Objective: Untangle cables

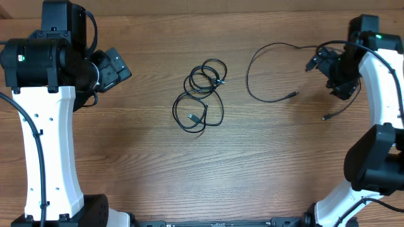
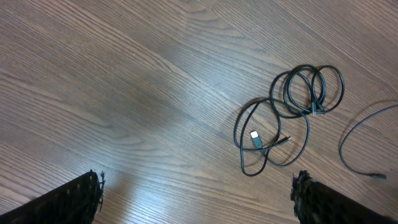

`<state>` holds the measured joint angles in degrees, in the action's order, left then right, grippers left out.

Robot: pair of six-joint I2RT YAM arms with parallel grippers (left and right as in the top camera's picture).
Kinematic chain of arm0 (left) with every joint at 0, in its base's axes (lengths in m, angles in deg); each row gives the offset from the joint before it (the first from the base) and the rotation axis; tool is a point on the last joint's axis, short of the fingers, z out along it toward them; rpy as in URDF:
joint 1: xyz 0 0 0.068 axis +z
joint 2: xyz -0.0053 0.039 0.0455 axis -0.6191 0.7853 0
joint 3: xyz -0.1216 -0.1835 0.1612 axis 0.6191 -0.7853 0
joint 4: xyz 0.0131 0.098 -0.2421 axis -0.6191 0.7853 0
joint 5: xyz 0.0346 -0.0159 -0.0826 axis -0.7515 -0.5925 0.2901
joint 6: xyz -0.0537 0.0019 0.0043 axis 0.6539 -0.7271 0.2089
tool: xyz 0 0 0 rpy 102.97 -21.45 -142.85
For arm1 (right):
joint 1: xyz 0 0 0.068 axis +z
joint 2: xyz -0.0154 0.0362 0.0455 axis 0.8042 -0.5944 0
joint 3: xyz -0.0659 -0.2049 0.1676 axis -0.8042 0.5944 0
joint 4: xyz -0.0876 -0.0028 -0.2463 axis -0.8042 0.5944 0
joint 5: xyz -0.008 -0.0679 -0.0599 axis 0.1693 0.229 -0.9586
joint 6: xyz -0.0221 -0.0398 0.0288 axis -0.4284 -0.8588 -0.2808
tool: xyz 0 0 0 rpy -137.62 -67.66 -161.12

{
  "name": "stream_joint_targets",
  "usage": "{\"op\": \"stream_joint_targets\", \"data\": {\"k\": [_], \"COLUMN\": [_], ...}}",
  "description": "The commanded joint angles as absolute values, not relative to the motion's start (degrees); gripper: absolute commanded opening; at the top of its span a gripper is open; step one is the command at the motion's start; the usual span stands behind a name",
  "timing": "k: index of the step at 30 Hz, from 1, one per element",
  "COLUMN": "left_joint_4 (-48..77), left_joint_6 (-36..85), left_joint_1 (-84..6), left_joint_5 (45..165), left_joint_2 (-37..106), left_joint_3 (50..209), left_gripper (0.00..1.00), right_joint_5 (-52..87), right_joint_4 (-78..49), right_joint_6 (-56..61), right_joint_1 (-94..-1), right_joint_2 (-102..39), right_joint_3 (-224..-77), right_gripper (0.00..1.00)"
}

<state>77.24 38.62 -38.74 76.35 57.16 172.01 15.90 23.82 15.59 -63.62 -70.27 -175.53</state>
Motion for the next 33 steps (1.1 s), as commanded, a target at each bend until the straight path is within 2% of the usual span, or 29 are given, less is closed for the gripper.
{"op": "stream_joint_targets", "data": {"k": [1, 11, 16, 27, 33], "left_joint_4": [77.35, 77.35, 77.35, 77.35, 77.35], "left_joint_6": [37.48, 37.48, 37.48, 37.48, 37.48], "left_joint_1": [-38.66, -38.66, -38.66, -38.66, -38.66], "left_joint_5": [76.37, 76.37, 76.39, 76.39, 76.37], "left_joint_2": [57.51, 57.51, 57.51, 57.51, 57.51], "left_joint_3": [171.70, 171.70, 171.70, 171.70, 171.70], "left_gripper": [1.00, 0.99, 1.00, 1.00, 1.00], "right_joint_5": [16.32, 21.94, 24.71, 24.41, 16.41], "right_joint_4": [23.82, 28.30, 29.44, 28.72, 27.08], "right_joint_6": [15.33, 15.26, 9.12, 7.63, 7.43], "right_joint_1": [-62.28, -60.16, -57.96, -50.29, -46.88], "right_joint_2": [-70.77, -70.77, -70.77, -70.79, -70.88], "right_joint_3": [-175.18, -175.18, -175.18, -175.18, -175.13], "right_gripper": [1.00, 1.00, 1.00, 1.00, 1.00]}}
